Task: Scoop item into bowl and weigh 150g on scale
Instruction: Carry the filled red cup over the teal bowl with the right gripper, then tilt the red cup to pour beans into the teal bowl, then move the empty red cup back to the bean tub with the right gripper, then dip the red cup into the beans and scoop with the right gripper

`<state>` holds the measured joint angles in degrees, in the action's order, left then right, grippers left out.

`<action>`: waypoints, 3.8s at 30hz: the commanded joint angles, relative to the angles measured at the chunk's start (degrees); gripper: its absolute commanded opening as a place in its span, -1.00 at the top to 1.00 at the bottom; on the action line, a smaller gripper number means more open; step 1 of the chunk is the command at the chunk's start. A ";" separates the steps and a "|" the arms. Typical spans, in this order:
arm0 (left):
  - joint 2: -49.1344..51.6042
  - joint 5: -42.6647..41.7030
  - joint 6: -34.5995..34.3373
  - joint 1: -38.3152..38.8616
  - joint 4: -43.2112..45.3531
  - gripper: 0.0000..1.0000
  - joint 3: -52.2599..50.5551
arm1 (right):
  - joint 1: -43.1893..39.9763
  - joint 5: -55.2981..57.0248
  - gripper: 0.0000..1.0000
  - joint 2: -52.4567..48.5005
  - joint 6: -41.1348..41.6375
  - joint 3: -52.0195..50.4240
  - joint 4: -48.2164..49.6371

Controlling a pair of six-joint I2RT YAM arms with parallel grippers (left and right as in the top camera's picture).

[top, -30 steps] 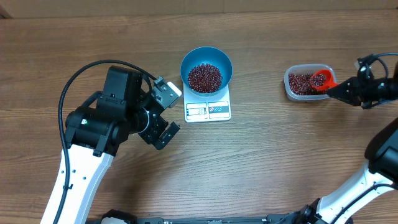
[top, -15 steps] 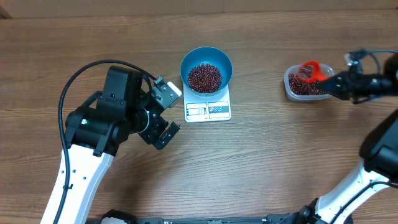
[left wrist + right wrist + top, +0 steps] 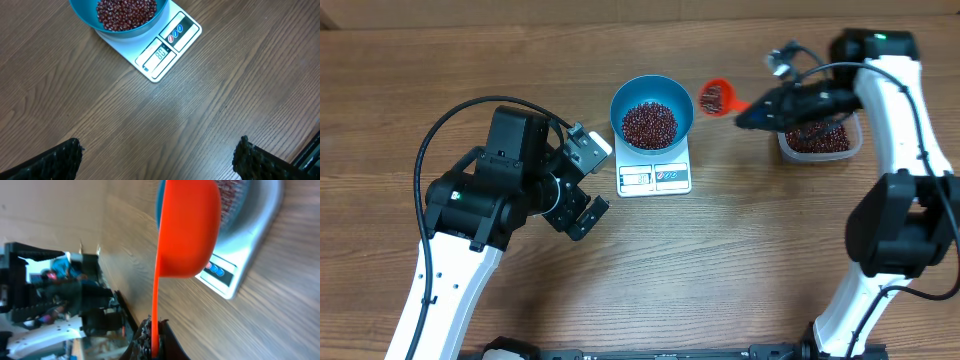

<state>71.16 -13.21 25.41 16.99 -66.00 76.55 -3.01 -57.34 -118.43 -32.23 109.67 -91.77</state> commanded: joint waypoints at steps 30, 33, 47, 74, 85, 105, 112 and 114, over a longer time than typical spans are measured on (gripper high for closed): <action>0.11 -0.28 -0.59 -0.09 0.22 -0.99 1.33 | 33.88 74.38 0.92 3.58 13.38 1.86 28.26; 0.11 -0.28 -0.59 -0.09 0.22 -0.99 1.33 | 34.56 75.76 0.92 5.40 13.38 1.86 28.30; 0.11 -0.28 -0.59 -0.09 0.20 -0.99 1.33 | 31.95 73.55 0.93 18.10 18.51 1.86 22.75; 0.11 -0.28 -0.59 -0.09 0.22 -0.99 1.33 | -0.24 69.37 0.92 3.63 24.94 -3.32 6.84; 0.11 -0.28 -0.59 -0.09 0.22 -0.99 1.33 | -0.39 74.38 0.93 -4.85 24.48 -3.32 11.13; 0.11 -0.28 -0.59 -0.09 0.22 -0.99 1.33 | -5.49 45.55 0.93 -5.46 16.92 -3.13 8.17; 0.11 -0.28 -0.59 -0.09 0.22 -0.99 1.33 | -12.96 29.11 0.93 -5.46 10.75 -3.17 6.36; 0.11 -0.28 -0.59 -0.09 0.22 -0.99 1.33 | -15.17 25.35 0.93 -5.46 9.14 -3.17 5.92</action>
<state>71.16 -13.21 25.41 16.99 -66.00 76.55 -15.18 -19.99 -123.31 -18.35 106.32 -85.45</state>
